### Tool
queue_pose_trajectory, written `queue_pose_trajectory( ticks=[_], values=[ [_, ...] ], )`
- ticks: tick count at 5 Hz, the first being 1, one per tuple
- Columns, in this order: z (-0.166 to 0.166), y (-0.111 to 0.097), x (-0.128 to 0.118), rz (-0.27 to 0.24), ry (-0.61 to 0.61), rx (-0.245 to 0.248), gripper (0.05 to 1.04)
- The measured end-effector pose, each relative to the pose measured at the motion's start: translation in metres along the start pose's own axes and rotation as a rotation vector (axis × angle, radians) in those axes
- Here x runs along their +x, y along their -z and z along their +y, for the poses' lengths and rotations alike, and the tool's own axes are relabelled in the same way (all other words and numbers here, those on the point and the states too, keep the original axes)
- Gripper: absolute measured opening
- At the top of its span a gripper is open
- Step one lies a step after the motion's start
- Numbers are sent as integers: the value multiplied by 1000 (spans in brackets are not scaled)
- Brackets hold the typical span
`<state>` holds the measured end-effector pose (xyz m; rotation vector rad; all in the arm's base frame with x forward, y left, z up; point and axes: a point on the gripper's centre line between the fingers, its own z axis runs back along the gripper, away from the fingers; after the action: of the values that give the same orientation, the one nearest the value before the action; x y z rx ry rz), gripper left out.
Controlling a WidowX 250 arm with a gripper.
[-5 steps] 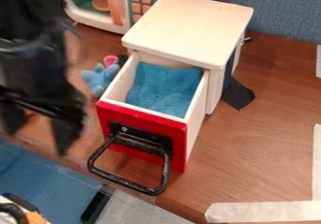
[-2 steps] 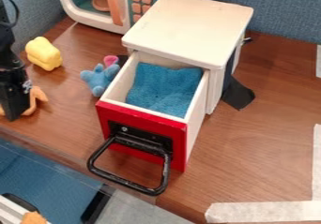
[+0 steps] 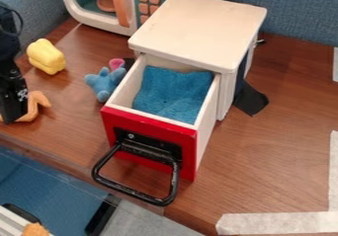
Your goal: Put the object in the drawer
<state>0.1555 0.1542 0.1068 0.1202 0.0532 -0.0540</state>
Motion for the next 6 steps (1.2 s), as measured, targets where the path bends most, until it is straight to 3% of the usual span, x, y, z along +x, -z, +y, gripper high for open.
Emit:
queue_pose_trajectory(
  ticks=[1, 2, 4, 6],
  values=[
    [12, 7, 5, -36, 23, 36, 1001],
    [33, 26, 3, -61, 14, 10, 1001],
    [67, 37, 18, -138, -114, -13, 1001],
    [86, 46, 30, -185, -254, -121, 1001]
  ],
)
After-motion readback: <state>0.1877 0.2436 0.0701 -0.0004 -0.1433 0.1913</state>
